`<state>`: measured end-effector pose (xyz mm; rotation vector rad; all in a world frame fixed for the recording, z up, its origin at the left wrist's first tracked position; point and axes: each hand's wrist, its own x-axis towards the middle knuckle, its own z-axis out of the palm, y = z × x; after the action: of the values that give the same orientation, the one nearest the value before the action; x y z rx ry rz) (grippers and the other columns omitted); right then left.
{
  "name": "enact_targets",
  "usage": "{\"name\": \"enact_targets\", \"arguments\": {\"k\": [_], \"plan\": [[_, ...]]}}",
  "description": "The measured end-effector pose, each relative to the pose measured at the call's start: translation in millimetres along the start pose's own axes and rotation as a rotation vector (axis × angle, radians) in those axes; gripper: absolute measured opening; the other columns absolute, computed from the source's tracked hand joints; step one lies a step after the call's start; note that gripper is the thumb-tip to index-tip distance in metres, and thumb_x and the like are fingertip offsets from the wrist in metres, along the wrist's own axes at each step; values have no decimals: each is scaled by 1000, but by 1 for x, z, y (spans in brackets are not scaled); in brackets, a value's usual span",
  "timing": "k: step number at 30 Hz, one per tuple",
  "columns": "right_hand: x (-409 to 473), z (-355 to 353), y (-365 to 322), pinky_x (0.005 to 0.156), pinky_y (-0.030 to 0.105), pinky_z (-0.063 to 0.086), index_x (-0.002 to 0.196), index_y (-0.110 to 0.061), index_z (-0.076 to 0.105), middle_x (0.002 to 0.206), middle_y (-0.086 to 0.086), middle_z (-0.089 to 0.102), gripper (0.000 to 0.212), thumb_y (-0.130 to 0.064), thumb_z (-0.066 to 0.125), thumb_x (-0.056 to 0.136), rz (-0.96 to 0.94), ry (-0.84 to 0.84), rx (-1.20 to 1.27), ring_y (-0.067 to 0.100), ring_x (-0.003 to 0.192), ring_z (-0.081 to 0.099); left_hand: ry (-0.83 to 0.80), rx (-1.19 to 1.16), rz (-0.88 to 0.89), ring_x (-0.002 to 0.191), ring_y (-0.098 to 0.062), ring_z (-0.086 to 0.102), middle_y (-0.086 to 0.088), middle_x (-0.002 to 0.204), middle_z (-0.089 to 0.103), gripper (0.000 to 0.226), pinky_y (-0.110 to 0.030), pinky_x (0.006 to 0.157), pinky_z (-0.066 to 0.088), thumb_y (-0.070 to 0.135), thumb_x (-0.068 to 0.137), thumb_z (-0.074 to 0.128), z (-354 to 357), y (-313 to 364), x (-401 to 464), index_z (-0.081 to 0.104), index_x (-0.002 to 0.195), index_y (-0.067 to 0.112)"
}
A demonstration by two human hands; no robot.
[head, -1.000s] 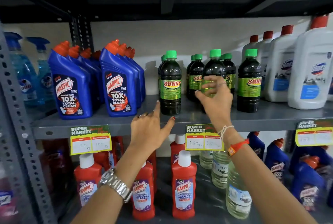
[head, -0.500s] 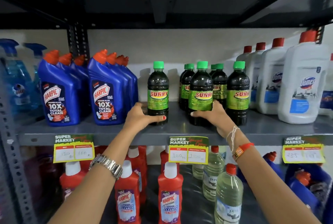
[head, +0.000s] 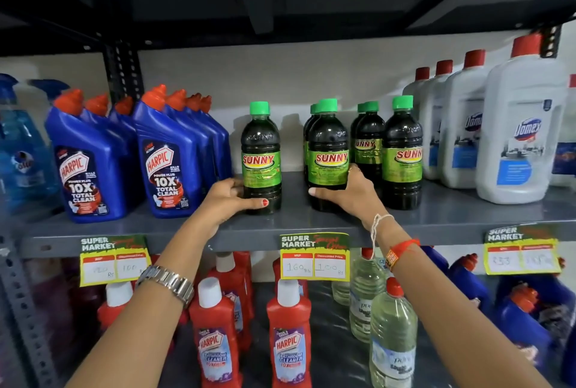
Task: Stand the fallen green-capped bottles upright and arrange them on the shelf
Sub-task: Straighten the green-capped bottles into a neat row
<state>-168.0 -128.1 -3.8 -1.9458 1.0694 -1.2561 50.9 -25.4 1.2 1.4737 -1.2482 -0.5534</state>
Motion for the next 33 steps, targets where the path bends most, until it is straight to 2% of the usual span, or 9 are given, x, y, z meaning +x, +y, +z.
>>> {"name": "enact_targets", "arguments": {"k": [3, 7, 9, 11, 14, 18, 21, 26, 33], "plan": [[-1, 2, -1, 83, 22, 38, 115, -13, 43, 102, -2, 51, 72, -41, 83, 62, -2, 1, -17, 13, 94, 48, -2, 1, -1, 100, -11, 59, -8, 120, 63, 64, -17, 79, 43, 12, 64, 80, 0, 0, 0, 52, 121, 9], [-3, 2, -2, 86, 21, 37, 121, -10, 40, 114, 3, 55, 77, -40, 82, 64, 15, -32, -9, 13, 98, 47, -3, 4, 20, 80, 7, 57, -6, 120, 63, 62, -8, 59, 45, 11, 65, 79, 2, -1, -1, 52, 121, 9], [-7, 1, -3, 87, 21, 37, 125, -8, 38, 123, 7, 57, 84, -40, 83, 62, 17, -23, -28, 17, 104, 51, -2, 20, 25, 83, 5, 58, -8, 123, 62, 64, -10, 64, 45, 12, 65, 79, 2, -1, -4, 51, 122, 10], [-13, -1, -4, 88, 21, 39, 130, -6, 35, 124, 9, 59, 92, -38, 85, 59, -24, 71, -24, 21, 113, 54, 14, 73, 31, 96, -6, 58, -8, 127, 59, 69, -17, 81, 45, 20, 65, 80, 1, 0, -8, 48, 125, 11], [-26, -11, -3, 89, 30, 49, 130, -12, 40, 113, 8, 62, 88, -36, 86, 58, -99, 271, 22, 21, 105, 59, 85, 372, 31, 121, -21, 49, -5, 139, 49, 85, -38, 99, 41, 51, 65, 73, 1, -1, -20, 40, 135, 16], [-39, -43, 11, 79, 31, 52, 106, -23, 50, 89, 0, 61, 54, -31, 82, 64, -193, 573, -8, 15, 82, 58, 271, 851, 103, 129, -24, 42, -1, 146, 41, 101, -44, 98, 41, 83, 61, 42, 6, -12, -47, 31, 141, 22], [-33, -69, 24, 93, 30, 33, 115, -12, 45, 115, 15, 50, 73, -28, 85, 56, -147, 682, -184, 29, 106, 45, 291, 997, 158, 128, -24, 43, -5, 145, 42, 98, -41, 99, 39, 83, 68, 26, 9, -18, -54, 35, 140, 16], [-18, -93, 41, 111, 40, 21, 134, 7, 28, 139, 21, 31, 104, -29, 88, 56, 38, 371, -312, 36, 133, 25, 273, 1138, 223, 112, -24, 57, -4, 131, 57, 97, -36, 82, 47, 80, 69, 6, 9, -24, -55, 54, 125, 16], [-9, -97, 44, 109, 38, 34, 131, 1, 30, 135, 19, 46, 101, -24, 90, 54, 114, 189, -135, 31, 129, 41, 321, 1166, 236, 113, -25, 57, -2, 134, 55, 89, -37, 81, 47, 75, 72, 12, 12, -23, -58, 55, 125, 19]]}}
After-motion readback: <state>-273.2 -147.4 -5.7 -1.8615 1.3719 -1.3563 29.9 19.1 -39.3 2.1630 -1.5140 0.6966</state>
